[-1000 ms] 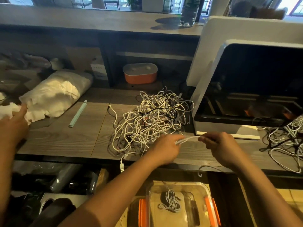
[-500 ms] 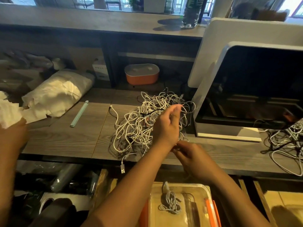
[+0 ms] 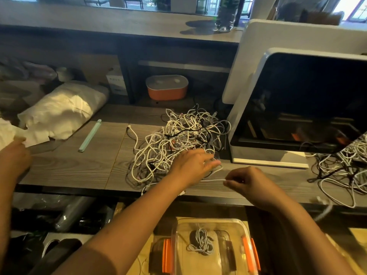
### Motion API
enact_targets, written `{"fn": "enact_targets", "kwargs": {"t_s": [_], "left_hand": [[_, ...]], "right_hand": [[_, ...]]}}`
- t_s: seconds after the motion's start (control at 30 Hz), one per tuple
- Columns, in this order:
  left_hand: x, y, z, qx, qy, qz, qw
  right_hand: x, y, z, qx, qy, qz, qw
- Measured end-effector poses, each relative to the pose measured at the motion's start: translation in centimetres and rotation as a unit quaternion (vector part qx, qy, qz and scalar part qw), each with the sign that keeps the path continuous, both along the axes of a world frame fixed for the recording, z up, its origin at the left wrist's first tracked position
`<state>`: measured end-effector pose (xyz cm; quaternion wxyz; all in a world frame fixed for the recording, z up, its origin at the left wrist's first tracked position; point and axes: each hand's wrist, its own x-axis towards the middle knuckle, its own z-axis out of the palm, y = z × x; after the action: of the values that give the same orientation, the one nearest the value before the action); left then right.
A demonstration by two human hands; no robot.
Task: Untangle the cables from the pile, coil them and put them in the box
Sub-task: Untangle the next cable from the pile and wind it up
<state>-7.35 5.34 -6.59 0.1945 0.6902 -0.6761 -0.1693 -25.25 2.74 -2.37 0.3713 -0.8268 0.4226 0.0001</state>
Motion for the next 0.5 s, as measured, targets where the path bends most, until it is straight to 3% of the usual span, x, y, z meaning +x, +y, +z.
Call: {"fn": "enact_targets", "kwargs": {"t_s": [0.1, 0.2, 0.27, 0.33, 0.43, 0.5], "left_hand": [[-0.5, 0.6, 0.9, 0.057, 0.041, -0.033, 0.997], [-1.1, 0.9, 0.9, 0.108, 0.032, -0.081, 0.99], [-1.4, 0.8, 0.9, 0.115, 0.077, -0.088, 0.986], [-1.7, 0.7, 1.4, 0.123, 0.23, -0.027, 0.965], [-2.0, 0.5, 2.1, 0.097, 0.472, 0.013, 0.876], [-2.6, 0.6, 2.4, 0.066, 0.576, 0.008, 0.815]], "right_hand": [[-0.3, -0.6, 0.6, -0.054, -0.064, -0.077, 0.993], [-0.5, -1.2, 0.6, -0.052, -0.102, -0.116, 0.987], [-0.4, -1.3, 0.1, -0.048, -0.117, -0.141, 0.982], [-0.2, -1.2, -0.5, -0.04, -0.144, -0.184, 0.972], [0.5, -0.3, -1.4, -0.025, -0.166, -0.21, 0.963], [1.6, 0.6, -2.0, 0.012, -0.166, -0.198, 0.966]]}}
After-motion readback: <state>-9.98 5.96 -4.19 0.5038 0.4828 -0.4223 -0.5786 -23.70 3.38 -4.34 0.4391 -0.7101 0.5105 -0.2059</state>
